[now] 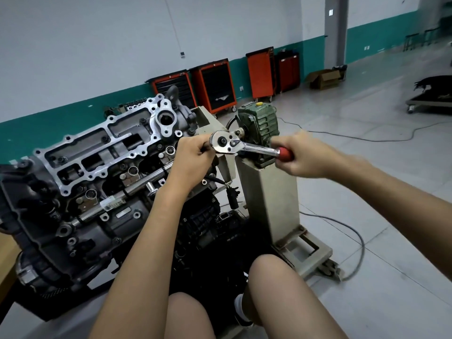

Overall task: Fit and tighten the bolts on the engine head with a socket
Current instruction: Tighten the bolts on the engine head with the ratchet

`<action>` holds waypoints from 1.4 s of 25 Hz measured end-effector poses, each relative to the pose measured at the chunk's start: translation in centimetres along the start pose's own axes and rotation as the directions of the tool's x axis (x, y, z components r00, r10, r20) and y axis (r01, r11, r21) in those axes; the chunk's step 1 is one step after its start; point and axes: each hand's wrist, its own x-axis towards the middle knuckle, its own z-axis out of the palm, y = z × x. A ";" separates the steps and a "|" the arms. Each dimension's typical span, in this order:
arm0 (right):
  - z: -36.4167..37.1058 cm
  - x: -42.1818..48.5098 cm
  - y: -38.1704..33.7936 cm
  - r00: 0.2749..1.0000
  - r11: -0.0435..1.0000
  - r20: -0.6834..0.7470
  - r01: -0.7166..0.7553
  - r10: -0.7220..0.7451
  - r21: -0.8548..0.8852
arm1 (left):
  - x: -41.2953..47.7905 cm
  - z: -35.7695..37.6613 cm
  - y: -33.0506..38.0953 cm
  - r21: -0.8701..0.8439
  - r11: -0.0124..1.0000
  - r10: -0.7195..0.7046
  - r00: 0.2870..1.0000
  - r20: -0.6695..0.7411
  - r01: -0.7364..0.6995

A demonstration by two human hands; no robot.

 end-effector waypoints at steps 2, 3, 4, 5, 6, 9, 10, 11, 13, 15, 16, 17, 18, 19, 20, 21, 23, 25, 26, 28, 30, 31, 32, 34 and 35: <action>0.2 0.1 -0.3 0.998 0.999 -0.054 -0.023 0.022 -0.026 | -0.1 -0.2 -0.2 0.004 1.000 -0.010 1.000 -0.010 0.010; 1.5 -0.8 -1.1 0.995 0.995 -0.053 -0.076 0.080 0.068 | -0.3 -0.2 -0.2 0.011 1.000 -0.008 1.000 -0.007 0.008; 3.6 -2.2 -2.4 0.988 0.962 -0.041 -0.138 0.151 0.234 | -0.4 -0.1 -0.2 0.015 1.000 0.000 1.000 -0.008 0.000; 6.0 -3.8 -4.3 0.974 0.885 -0.029 -0.192 0.225 0.424 | -0.5 0.0 -0.2 0.013 1.000 0.008 1.000 -0.012 -0.008; 8.2 -5.3 -6.8 0.953 0.761 -0.007 -0.236 0.301 0.604 | -0.5 0.2 -0.3 0.009 1.000 0.012 1.000 -0.022 -0.011; 13.1 -6.0 -14.3 0.906 0.256 0.133 -0.251 0.401 0.934 | -0.3 0.3 -0.7 -0.008 1.000 -0.022 0.997 -0.068 0.021; 13.8 -5.8 -15.4 0.903 0.179 0.160 -0.248 0.399 0.952 | -0.3 0.3 -0.9 -0.013 0.999 -0.033 0.997 -0.067 0.032; 13.6 -5.7 -15.3 0.902 0.194 0.168 -0.261 0.397 0.946 | -0.2 0.3 -1.0 -0.015 0.999 -0.034 0.998 -0.056 0.033; 11.8 -5.9 -12.2 0.921 0.413 0.129 -0.285 0.367 0.865 | -0.2 0.1 -0.9 -0.012 0.999 -0.031 0.999 -0.019 0.030; 8.7 -5.7 -7.1 0.965 0.694 0.083 -0.237 0.249 0.680 | -0.2 -0.1 -0.7 -0.022 0.999 -0.039 0.999 0.010 0.039; 6.7 -4.9 -4.7 0.982 0.818 0.073 -0.185 0.173 0.545 | -0.2 -0.1 -0.6 -0.019 0.999 -0.037 0.999 0.020 0.038; 4.6 -3.7 -2.8 0.992 0.914 0.070 -0.128 0.109 0.385 | -0.1 -0.1 -0.4 -0.010 0.999 -0.035 0.999 0.030 0.035; 2.7 -2.4 -1.3 0.997 0.973 0.058 -0.070 0.059 0.220 | -0.1 -0.1 -0.2 -0.002 0.999 -0.034 0.999 0.036 0.034; 1.4 -1.3 -0.3 0.999 0.996 0.035 -0.030 0.027 0.086 | -0.1 -0.2 -0.1 -0.001 0.999 -0.038 0.999 0.036 0.038; 0.7 -0.5 0.2 1.000 1.000 0.009 -0.020 0.020 0.009 | -0.1 -0.2 0.0 -0.006 0.999 -0.041 0.999 0.033 0.041; 0.8 -0.5 0.1 0.999 0.999 -0.006 -0.044 0.044 -0.002 | -0.1 -0.2 0.0 -0.011 0.999 -0.041 0.999 0.027 0.041; 3.3 -2.2 -1.7 0.988 0.973 -0.020 -0.149 0.155 0.177 | -0.3 -0.2 0.0 -0.008 0.999 -0.031 0.999 0.011 0.031; 7.2 -4.9 -5.9 0.951 0.812 -0.020 -0.253 0.309 0.526 | -0.5 0.0 -0.1 -0.010 1.000 -0.023 1.000 -0.004 0.023; 9.1 -5.9 -8.5 0.921 0.655 0.016 -0.289 0.389 0.698 | -0.4 0.1 -0.2 -0.013 1.000 -0.027 1.000 -0.012 0.027; 12.2 -6.3 -13.5 0.888 0.309 0.125 -0.282 0.442 0.908 | -0.4 0.3 -0.6 -0.019 0.999 -0.051 0.998 -0.027 0.051; 13.5 -5.9 -15.6 0.890 0.188 0.157 -0.257 0.429 0.948 | -0.3 0.2 -0.8 -0.027 0.997 -0.068 0.997 -0.024 0.068; 13.1 -5.8 -15.0 0.894 0.219 0.157 -0.268 0.420 0.938 | -0.3 0.1 -0.9 -0.021 0.998 -0.067 0.998 -0.015 0.067; 12.3 -5.9 -13.5 0.900 0.319 0.137 -0.284 0.414 0.904 | -0.2 0.1 -0.8 -0.013 0.998 -0.061 0.998 -0.004 0.061; 9.8 -6.1 -8.9 0.931 0.608 0.086 -0.299 0.354 0.736 | -0.1 0.0 -0.8 0.001 0.999 -0.050 0.999 0.014 0.050; 8.0 -5.6 -6.5 0.956 0.756 0.064 -0.265 0.285 0.599 | -0.1 0.0 -0.8 0.006 0.999 -0.049 0.999 0.018 0.049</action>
